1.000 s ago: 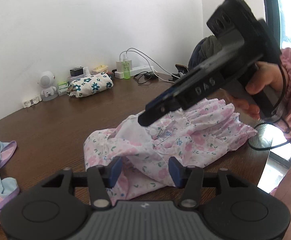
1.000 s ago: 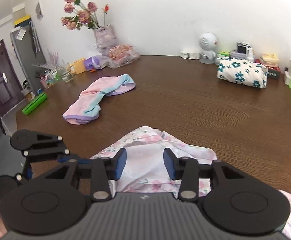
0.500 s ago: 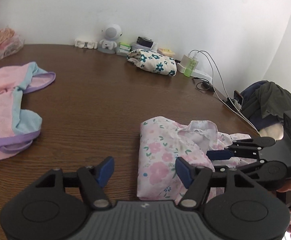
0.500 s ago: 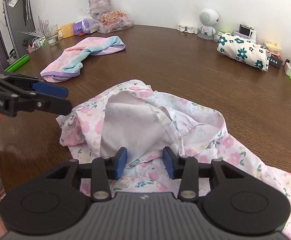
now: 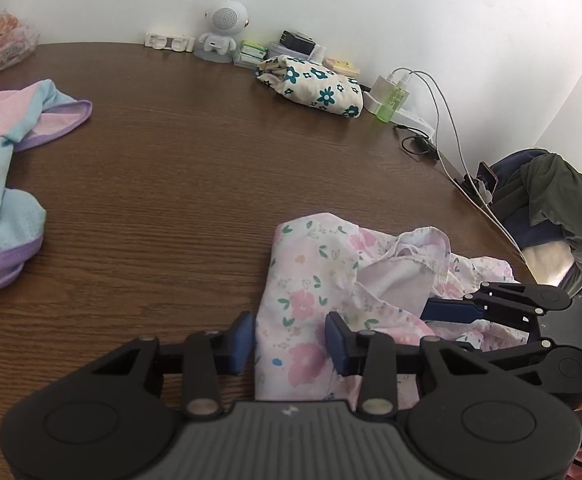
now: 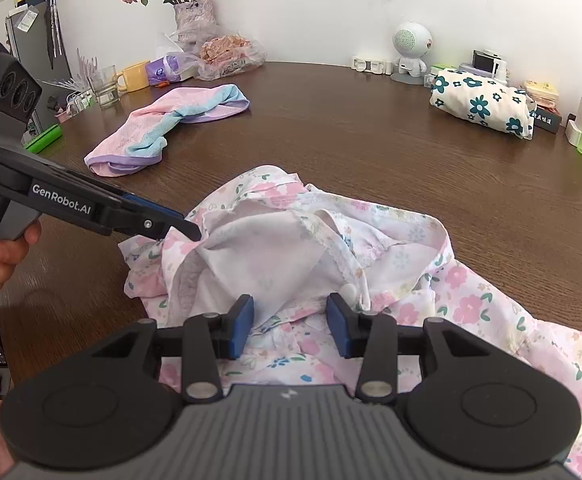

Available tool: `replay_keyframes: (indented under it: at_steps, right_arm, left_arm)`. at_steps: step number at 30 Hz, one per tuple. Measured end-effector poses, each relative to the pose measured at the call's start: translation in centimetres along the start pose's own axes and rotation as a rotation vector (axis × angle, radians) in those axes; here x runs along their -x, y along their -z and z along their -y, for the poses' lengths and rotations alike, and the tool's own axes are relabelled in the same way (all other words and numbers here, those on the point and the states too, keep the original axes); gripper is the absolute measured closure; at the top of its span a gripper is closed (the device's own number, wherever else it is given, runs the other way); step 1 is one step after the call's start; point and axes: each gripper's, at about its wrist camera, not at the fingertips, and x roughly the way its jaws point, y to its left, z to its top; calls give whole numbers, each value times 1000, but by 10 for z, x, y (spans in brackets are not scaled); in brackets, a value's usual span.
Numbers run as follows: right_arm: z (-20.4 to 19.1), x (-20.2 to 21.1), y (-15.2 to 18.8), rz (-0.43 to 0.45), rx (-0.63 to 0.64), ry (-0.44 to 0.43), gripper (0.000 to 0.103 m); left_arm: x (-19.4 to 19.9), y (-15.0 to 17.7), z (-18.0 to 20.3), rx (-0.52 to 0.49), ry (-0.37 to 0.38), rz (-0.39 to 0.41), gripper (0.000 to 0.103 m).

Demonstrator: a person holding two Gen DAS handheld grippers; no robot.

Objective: Fold clothes

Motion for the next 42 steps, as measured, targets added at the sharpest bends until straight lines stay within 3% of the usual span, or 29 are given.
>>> replay_keyframes:
  at_steps: [4, 8, 12, 17, 26, 32, 37, 42]
  right_arm:
    - [0, 0, 1, 8, -1, -10, 58]
    - [0, 1, 1, 10, 3, -13, 57]
    - [-1, -1, 1, 11, 6, -11, 57]
    - [-4, -5, -2, 19, -3, -16, 57]
    - [3, -4, -3, 45, -49, -47, 56]
    - [6, 37, 4, 76, -11, 16, 51]
    - [24, 83, 15, 82, -3, 55, 45]
    - [47, 83, 32, 14, -26, 80, 44]
  left_arm:
    - [-3, -1, -4, 71, 21, -11, 91]
    - [7, -3, -1, 81, 37, 52, 101]
    - [22, -9, 17, -9, 15, 134, 102]
    - [30, -12, 59, -227, -42, 202, 102]
    - [30, 7, 115, -526, -77, 255, 102]
    - [26, 22, 146, -691, -109, 275, 102]
    - [25, 23, 148, -703, -98, 282, 102]
    - [21, 32, 172, -800, -57, 291, 102]
